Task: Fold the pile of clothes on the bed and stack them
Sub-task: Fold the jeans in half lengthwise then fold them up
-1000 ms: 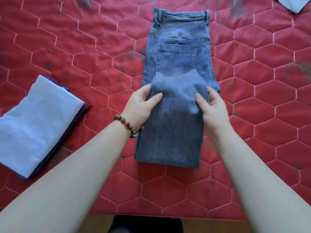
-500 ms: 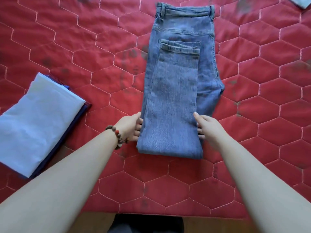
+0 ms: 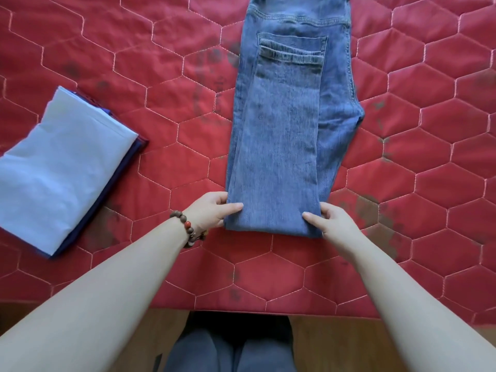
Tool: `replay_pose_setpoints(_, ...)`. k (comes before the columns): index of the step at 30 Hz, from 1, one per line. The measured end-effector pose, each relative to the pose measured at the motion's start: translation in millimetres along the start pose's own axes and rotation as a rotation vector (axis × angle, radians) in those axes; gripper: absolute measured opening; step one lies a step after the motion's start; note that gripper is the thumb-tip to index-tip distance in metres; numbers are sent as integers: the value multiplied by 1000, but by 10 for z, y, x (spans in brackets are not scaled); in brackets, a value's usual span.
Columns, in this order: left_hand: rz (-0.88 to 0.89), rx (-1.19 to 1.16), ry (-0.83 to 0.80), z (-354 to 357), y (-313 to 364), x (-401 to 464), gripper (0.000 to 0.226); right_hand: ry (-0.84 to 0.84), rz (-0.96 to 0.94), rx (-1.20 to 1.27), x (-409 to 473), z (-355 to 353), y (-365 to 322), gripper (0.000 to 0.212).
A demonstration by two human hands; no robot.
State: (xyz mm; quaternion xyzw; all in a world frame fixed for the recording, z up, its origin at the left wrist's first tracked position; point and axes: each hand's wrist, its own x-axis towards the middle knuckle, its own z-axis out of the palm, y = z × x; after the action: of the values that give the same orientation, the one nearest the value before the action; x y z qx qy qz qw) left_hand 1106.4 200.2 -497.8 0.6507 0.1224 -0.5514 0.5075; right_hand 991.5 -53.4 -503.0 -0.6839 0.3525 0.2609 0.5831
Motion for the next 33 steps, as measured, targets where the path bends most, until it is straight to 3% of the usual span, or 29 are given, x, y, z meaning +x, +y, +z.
replay_pose_setpoints(3, 39, 234, 7, -11, -25, 51, 51, 18, -20, -18, 8, 25, 14, 16)
replay_pose_setpoints(5, 48, 298, 34, -13, -51, 93, 61, 71, -28, -93, 28, 33, 34, 16)
replay_pose_setpoints(9, 14, 412, 182, 74, -144, 86, 25, 200, 42, -342, -5, 92, 84, 29)
replay_pose_setpoints(11, 14, 460, 264, 128, -211, 75, 22, 223, 41, -353, -25, 122, 112, 29)
replay_pose_setpoints(15, 73, 314, 354, 219, -264, -23, 12, 260, 38, -315, -99, 170, 111, 19)
replay_pose_setpoints(21, 191, 430, 541, 333, -430, -108, 18, 339, 98, -385, -186, 212, 131, 19)
replay_pose_setpoints(25, 276, 451, 796, 516, -405, -88, 45, 656, -78, -608, -217, 328, 43, 32)
replay_pose_setpoints(28, 253, 439, 801, 538, -344, -6, 40, 706, -181, -621, -153, 480, -56, 40)
replay_pose_setpoints(31, 207, 359, 841, 496, -301, 25, 26, 617, -46, -452, -47, 526, -92, 41)
replay_pose_setpoints(33, 206, 325, 759, 453, -312, 12, 18, 598, 5, -355, -25, 483, -93, 36)
